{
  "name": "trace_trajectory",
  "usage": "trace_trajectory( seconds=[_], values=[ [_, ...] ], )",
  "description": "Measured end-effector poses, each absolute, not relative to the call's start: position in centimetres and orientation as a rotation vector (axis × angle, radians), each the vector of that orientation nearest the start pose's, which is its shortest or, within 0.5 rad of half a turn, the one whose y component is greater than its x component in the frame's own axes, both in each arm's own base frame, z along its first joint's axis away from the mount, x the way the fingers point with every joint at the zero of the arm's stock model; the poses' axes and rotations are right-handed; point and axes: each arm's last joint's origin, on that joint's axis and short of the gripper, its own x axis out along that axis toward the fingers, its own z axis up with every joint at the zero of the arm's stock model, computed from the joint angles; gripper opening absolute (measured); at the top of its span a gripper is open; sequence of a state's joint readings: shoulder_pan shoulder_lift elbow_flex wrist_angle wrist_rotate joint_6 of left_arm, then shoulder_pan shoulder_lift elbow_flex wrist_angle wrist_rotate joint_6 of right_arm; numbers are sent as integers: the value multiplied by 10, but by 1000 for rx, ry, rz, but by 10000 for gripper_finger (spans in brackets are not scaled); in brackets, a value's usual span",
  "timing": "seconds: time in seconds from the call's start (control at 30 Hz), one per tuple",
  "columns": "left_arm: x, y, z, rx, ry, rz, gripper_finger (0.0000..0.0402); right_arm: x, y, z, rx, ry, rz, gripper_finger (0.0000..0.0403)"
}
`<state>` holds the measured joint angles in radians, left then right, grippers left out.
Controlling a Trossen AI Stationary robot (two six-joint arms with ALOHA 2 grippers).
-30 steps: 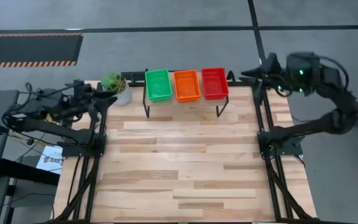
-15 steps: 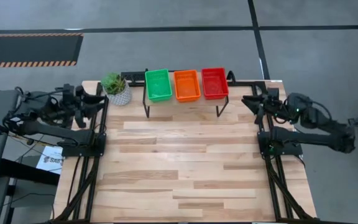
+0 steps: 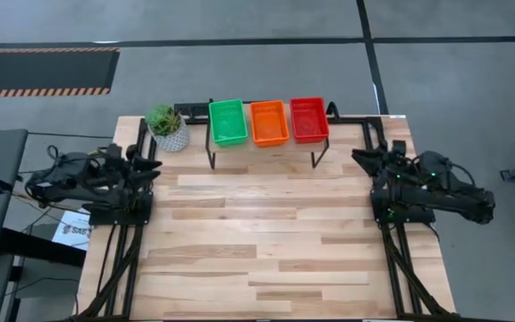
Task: Stack baskets on shelf by color
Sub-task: Return to Home Position
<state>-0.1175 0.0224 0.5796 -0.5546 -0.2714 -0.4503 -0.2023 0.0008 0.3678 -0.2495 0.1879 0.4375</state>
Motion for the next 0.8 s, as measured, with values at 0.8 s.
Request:
trace_trajectory(
  seconds=[0.8],
  values=[
    [89,-7,193,-392,-19,12,179,94,-20,174,628,-198,-339,120]
  ],
)
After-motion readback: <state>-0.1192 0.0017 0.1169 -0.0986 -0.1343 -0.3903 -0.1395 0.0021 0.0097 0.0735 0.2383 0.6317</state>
